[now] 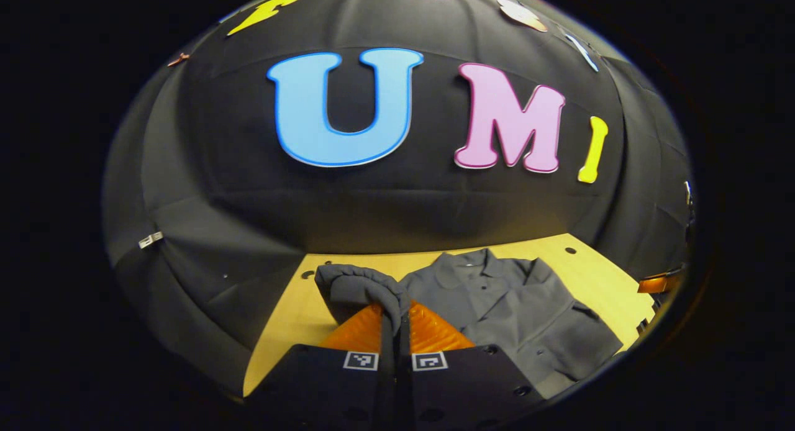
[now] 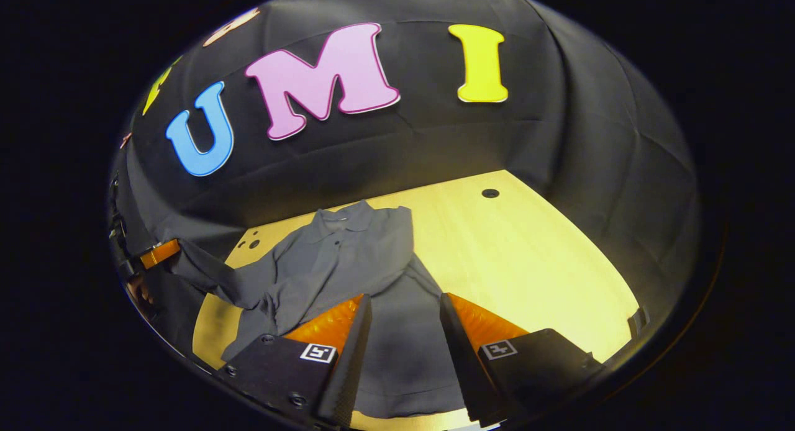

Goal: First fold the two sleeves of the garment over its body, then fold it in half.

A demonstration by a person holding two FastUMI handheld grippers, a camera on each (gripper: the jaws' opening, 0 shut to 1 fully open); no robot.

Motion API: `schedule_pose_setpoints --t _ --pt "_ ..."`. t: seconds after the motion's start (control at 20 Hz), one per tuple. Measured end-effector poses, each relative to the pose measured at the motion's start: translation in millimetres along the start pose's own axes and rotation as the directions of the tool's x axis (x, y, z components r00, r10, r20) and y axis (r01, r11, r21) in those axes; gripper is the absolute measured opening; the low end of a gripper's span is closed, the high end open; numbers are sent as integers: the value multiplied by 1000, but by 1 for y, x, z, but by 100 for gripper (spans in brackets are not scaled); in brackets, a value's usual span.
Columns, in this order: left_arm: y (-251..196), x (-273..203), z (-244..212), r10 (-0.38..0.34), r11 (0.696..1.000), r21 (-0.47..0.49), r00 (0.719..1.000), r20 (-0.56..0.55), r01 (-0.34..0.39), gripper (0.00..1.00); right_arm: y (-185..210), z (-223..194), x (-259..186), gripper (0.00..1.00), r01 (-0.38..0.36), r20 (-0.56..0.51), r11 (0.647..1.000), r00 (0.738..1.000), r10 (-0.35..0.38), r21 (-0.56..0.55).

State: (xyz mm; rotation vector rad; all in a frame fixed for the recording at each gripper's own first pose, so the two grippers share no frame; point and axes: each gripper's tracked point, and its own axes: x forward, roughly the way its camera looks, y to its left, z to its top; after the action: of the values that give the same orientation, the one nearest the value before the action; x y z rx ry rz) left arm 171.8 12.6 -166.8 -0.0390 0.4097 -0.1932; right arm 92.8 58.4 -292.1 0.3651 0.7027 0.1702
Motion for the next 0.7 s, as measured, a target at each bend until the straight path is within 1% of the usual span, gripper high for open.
schedule_pose_setpoints --t 0.15,0.35,0.5,0.7 --pt "-48 9 4 -79 997 11 997 -4 79 5 -24 -4 -2 70 30 -6 999 1000 -30 20" --pt "-110 24 3 -176 984 26 984 -23 176 5 -44 -15 -5 70 57 -22 997 998 -56 57" --pt "-152 34 -1 -237 971 27 971 -40 238 5 -63 -23 -8 70 76 -35 995 997 -74 71" --pt "-205 42 -14 -320 945 44 945 -71 324 5 -84 -29 -7 70 97 -50 990 994 -93 98"
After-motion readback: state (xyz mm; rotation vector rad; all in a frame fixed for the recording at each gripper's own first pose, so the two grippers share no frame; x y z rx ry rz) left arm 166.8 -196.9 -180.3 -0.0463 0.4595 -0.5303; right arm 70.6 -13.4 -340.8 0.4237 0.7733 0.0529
